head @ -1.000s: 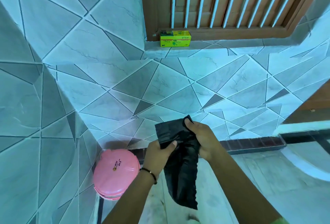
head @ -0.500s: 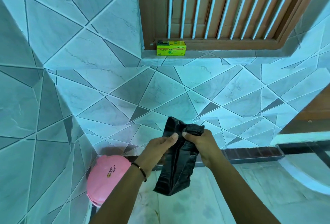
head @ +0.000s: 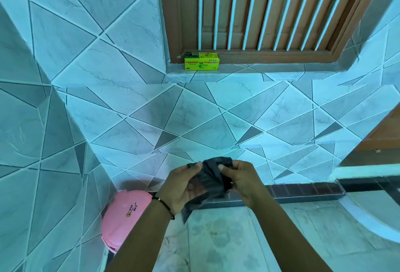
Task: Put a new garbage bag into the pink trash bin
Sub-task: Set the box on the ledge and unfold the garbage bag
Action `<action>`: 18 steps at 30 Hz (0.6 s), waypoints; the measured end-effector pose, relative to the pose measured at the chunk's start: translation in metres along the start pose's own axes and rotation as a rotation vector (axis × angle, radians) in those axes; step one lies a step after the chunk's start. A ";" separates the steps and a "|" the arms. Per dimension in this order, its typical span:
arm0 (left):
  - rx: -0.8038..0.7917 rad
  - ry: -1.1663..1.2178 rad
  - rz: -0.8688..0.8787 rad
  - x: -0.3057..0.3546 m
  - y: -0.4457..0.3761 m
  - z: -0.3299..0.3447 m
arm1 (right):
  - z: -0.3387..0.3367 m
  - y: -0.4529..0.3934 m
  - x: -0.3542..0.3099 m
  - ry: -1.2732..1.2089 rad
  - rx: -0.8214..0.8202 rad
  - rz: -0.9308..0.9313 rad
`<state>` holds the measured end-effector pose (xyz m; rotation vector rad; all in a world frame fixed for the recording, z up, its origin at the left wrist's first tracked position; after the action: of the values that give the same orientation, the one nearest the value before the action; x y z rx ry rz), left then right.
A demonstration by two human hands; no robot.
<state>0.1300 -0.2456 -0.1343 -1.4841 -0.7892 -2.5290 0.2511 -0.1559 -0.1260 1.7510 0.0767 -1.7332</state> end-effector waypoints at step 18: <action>-0.002 0.050 0.120 -0.003 0.012 0.014 | -0.017 -0.001 0.003 -0.150 0.146 -0.036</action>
<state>0.1464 -0.2498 -0.1268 -1.4180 -0.6701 -2.4691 0.2656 -0.1479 -0.1308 1.7243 -0.0858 -1.9327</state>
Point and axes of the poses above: each hand's wrist, its own y-axis away from the middle knuckle, its own z-axis out of the palm, x = y × z, the point moved 8 cm from there along -y, towards the middle knuckle, and after that the axes turned 7 degrees about z, right-handed, at the moved point
